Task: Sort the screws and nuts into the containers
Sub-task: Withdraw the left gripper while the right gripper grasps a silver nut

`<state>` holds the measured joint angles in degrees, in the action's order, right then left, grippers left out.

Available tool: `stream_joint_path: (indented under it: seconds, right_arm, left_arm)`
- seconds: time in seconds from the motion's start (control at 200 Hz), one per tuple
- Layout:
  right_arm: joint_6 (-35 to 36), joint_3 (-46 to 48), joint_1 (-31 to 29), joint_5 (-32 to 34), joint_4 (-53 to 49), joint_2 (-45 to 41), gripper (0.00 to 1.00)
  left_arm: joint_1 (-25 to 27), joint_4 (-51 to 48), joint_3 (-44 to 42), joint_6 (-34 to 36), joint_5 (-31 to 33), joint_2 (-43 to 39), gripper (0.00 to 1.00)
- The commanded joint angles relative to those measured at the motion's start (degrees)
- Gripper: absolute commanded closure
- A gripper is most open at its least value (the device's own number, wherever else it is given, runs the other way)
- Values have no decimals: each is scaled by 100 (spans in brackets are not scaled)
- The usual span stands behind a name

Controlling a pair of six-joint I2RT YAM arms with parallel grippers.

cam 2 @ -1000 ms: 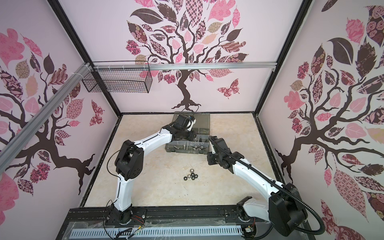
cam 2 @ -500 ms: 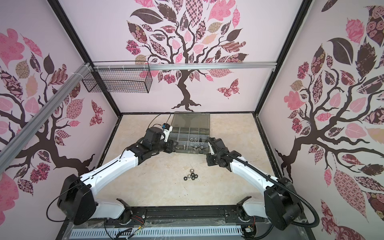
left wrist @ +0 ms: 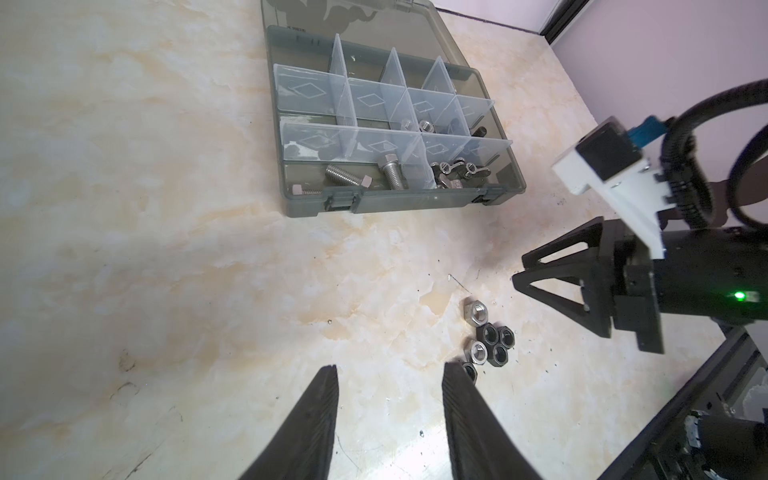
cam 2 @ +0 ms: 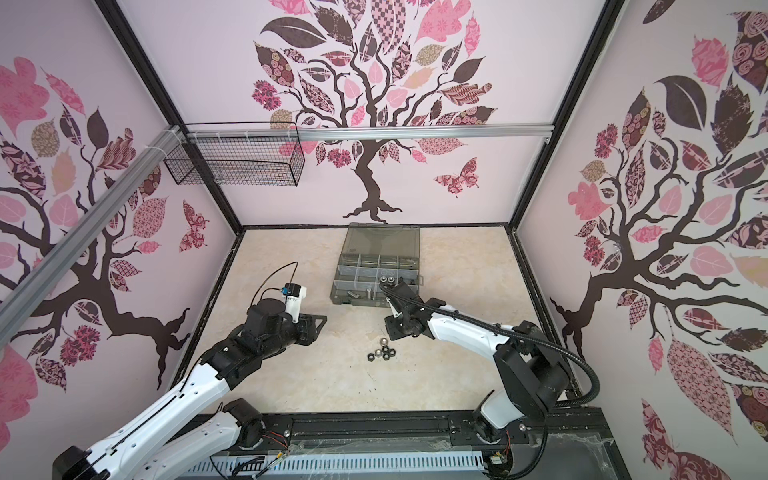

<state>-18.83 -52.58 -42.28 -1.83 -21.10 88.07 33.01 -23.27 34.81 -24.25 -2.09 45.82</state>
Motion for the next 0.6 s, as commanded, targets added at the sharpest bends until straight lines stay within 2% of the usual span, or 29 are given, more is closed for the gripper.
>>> stream_joint_path:
  seconds: [0.0, 0.235, 0.595]
  right_arm:
    - [-231, -251, -177, -12, -81, 315, 59]
    - [-385, -352, -435, -11, -100, 658, 58]
    - [-429, -451, -519, 48, -175, 963, 58]
  left_arm:
    - [-18, -200, -296, -189, 120, -334, 55]
    - [-19, -376, -372, -210, 80, -606, 54]
    - [-21, -279, -517, -352, -147, -699, 54]
